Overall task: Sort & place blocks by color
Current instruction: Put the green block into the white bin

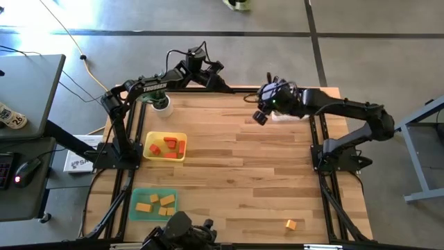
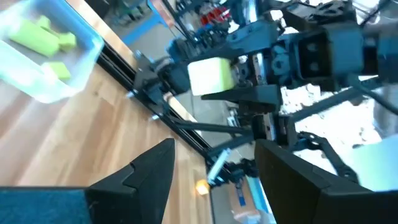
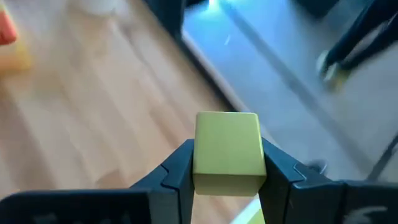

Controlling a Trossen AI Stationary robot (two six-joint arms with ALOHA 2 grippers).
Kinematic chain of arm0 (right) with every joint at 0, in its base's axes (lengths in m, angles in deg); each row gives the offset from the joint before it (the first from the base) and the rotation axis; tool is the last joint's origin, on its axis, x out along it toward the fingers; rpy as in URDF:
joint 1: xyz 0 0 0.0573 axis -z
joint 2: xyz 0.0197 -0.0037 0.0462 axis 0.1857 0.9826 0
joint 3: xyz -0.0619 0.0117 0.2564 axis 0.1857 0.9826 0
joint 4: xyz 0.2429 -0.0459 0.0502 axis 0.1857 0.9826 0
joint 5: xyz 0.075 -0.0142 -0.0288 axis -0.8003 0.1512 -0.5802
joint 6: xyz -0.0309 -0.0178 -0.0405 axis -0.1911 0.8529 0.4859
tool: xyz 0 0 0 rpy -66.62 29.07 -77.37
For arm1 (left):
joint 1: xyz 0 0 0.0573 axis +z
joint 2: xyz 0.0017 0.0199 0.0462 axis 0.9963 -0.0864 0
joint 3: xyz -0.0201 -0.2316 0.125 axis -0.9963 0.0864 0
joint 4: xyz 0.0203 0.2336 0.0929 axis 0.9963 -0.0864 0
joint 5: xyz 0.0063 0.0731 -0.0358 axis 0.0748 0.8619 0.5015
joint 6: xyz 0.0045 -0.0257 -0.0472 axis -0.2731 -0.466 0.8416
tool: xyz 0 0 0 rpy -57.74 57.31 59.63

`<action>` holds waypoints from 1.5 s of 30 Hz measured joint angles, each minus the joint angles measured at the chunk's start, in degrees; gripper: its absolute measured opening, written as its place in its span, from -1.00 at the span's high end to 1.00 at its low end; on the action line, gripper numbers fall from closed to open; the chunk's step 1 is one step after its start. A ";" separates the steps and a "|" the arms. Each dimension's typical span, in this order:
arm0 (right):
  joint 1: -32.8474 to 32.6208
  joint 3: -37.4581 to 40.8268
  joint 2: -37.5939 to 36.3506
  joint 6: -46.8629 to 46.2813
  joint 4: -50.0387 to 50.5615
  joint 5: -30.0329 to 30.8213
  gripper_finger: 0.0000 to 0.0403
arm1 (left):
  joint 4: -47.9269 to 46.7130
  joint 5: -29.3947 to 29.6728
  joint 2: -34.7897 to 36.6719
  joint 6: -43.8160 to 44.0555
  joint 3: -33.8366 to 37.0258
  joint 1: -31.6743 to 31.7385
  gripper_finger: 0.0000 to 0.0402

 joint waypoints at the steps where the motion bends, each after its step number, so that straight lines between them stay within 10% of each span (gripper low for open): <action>1: 1.42 0.00 -0.35 -1.94 1.95 -2.36 0.48 | -0.15 0.77 0.00 -0.58 0.00 -0.08 -0.05; 20: 33.20 0.28 -0.83 -13.18 14.77 -31.15 0.48 | -3.28 6.43 0.04 -8.76 0.00 -4.29 -0.05; 38: 43.35 8.68 7.15 -14.37 13.74 -26.89 0.45 | -30.99 44.44 14.02 -31.65 0.02 -8.47 -0.05; 45: 43.33 8.70 10.89 -13.95 13.38 -26.22 0.43 | -41.75 49.60 19.59 -36.63 0.02 -10.61 -0.05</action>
